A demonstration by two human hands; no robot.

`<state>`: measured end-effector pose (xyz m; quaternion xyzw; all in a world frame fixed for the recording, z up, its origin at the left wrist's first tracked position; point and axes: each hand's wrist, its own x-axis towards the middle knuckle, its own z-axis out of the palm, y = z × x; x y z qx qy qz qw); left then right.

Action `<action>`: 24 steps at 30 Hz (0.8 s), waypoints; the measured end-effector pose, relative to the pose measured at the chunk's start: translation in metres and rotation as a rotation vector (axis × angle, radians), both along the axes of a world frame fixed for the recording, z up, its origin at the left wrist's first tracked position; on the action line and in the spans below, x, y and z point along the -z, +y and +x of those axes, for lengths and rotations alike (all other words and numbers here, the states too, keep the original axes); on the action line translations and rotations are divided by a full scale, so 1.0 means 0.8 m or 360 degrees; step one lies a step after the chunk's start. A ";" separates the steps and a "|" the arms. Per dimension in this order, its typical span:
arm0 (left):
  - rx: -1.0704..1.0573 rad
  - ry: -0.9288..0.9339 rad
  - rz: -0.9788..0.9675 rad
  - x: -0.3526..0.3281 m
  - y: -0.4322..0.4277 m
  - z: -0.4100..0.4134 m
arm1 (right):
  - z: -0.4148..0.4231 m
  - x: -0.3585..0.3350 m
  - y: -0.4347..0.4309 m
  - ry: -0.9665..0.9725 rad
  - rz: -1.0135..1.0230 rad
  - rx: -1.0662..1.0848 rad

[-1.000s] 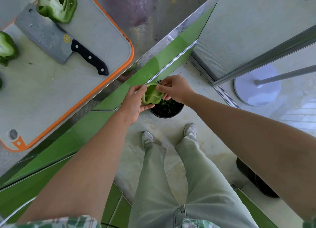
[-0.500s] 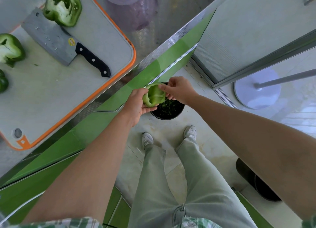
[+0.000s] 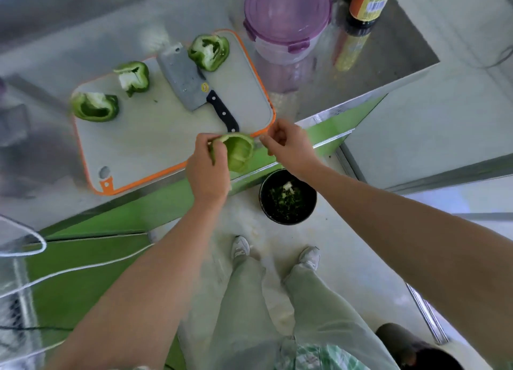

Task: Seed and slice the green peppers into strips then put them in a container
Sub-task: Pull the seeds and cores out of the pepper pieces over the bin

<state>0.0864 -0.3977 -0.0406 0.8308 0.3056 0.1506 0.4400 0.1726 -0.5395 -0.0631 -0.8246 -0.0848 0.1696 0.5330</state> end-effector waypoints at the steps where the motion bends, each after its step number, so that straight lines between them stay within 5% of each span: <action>1: -0.0078 0.0016 0.0035 -0.007 0.012 0.001 | 0.003 -0.008 0.010 -0.0037 -0.0007 -0.0036; 11: -0.0475 0.0414 0.0137 -0.014 0.174 0.012 | 0.039 -0.032 0.128 -0.0108 -0.0423 -0.0226; 18: -0.0256 0.0639 0.0322 -0.002 0.248 0.014 | 0.038 -0.029 0.214 -0.0197 -0.0562 -0.0448; 24: -0.0292 0.0494 0.0423 -0.002 0.258 0.004 | 0.033 -0.028 0.262 -0.0315 -0.1007 -0.0580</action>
